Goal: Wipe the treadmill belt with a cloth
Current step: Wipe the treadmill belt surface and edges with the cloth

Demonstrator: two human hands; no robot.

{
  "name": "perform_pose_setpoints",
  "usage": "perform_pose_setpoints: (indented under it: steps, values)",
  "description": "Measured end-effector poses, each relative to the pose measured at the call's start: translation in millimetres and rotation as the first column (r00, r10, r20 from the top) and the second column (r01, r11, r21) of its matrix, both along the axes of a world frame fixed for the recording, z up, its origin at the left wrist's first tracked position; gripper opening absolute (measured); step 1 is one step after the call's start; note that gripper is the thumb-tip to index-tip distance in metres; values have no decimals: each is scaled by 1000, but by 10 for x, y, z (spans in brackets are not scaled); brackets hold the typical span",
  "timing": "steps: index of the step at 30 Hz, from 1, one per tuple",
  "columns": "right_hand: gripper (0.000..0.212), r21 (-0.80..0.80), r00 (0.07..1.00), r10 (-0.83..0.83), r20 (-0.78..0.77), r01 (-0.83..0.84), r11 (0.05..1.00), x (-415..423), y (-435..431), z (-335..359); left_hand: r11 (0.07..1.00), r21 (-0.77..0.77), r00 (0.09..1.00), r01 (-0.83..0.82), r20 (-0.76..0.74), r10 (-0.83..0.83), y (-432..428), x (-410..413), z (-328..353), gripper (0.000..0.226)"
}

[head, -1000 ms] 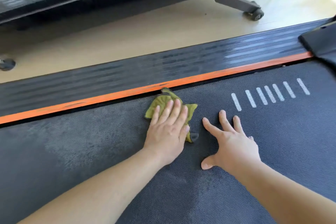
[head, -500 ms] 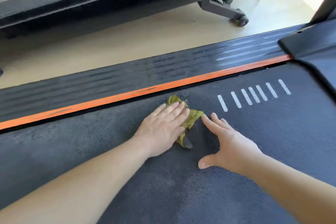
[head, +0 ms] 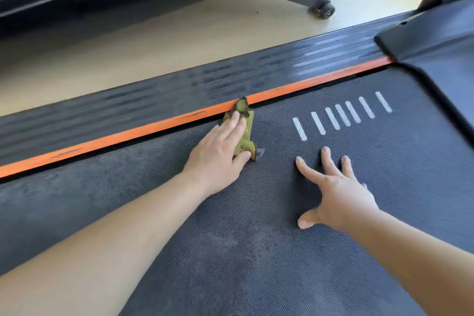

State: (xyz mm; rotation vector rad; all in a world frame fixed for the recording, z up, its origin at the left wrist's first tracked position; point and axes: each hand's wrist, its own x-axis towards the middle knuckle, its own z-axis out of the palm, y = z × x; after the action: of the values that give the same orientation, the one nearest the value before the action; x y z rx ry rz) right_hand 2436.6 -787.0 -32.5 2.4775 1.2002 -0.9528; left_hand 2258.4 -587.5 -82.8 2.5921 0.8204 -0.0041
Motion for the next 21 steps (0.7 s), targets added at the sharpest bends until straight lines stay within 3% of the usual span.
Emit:
perform_pose_setpoints:
  steps: [5, 8, 11, 13, 16, 17, 21]
  values:
    - [135, 29, 1000, -22, -15, 23, 999, -22, 10, 35, 995, 55, 992, -83, 101, 77, -476, 97, -138, 47]
    - [134, 88, 998, -59, -29, 62, 994, -43, -58, 51, 975, 72, 962, 210, 162, -219, -1159, -146, -120, 44]
    - [114, 180, 998, -37, 45, 28, 983, -150, -369, 3, 870, 149, 864, 471, 122, -489, -1442, -568, -145, 42]
    - [105, 192, 998, -32, 56, 21, 981, -259, -633, -3, 894, 241, 909, 377, 88, -407, -1227, -625, -195, 45]
    - [107, 132, 999, -38, 17, 35, 991, -390, -885, 3, 977, 212, 998, 36, 50, -48, -1120, -576, -73, 47]
    - [108, 106, 999, -32, 17, 31, 994, -407, -909, -1, 980, 194, 996, 52, 65, -66, -1280, -587, -75, 47]
    - [109, 78, 999, -44, 12, 43, 996, -441, -879, -31, 882, 184, 890, 434, 60, -451, -1807, -839, -128, 47]
